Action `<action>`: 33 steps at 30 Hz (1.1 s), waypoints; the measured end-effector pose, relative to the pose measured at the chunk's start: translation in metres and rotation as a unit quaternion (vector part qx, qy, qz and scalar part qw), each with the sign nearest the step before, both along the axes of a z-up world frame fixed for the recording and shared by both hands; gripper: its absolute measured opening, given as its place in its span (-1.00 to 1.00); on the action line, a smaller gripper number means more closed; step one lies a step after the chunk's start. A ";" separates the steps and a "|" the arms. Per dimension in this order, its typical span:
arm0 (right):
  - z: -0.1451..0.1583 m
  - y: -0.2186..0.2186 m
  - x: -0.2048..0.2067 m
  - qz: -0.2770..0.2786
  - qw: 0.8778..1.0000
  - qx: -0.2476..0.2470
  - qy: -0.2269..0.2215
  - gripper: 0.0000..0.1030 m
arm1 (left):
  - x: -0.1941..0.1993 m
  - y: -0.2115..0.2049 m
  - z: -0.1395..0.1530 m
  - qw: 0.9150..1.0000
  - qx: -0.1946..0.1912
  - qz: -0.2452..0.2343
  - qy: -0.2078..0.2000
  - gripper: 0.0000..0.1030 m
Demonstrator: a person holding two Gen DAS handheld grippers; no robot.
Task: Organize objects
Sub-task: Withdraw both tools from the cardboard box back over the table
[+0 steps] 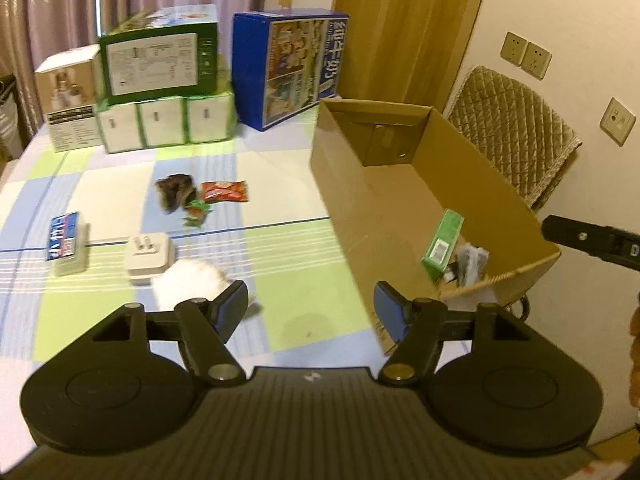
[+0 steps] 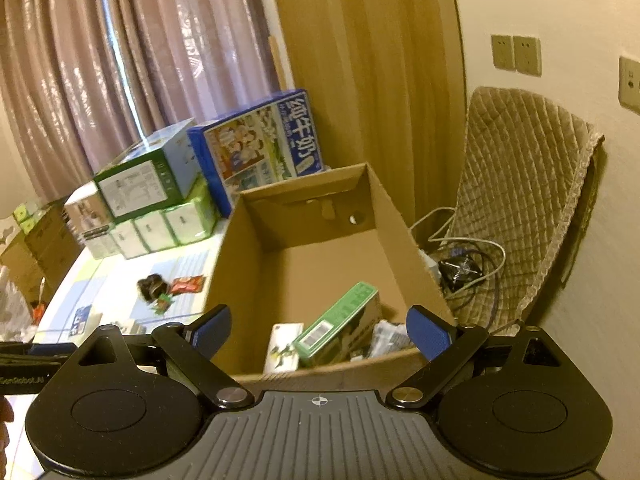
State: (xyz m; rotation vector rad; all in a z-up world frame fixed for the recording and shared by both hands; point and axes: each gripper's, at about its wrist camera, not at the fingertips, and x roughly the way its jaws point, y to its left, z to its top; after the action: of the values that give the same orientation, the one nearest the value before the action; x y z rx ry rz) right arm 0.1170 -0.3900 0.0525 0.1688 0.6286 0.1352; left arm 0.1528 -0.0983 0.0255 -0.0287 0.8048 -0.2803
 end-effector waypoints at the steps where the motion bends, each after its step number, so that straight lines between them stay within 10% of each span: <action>1: 0.001 0.006 -0.006 0.005 1.000 -0.001 -0.002 0.78 | -0.005 0.004 0.001 1.000 0.002 0.003 -0.001 0.36; 20: 0.005 0.103 -0.056 0.094 0.996 -0.004 -0.004 0.83 | -0.071 0.107 0.018 0.996 0.031 0.082 -0.030 0.96; 33: -0.005 0.139 -0.063 0.134 0.991 -0.020 0.008 0.96 | -0.081 0.141 0.013 0.994 0.027 0.107 -0.020 0.97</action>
State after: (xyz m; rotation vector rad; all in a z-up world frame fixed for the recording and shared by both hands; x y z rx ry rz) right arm 0.0543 -0.2511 0.0479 0.0454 0.6668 0.3805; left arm 0.0715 0.0424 0.0390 -0.0579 0.7621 -0.0551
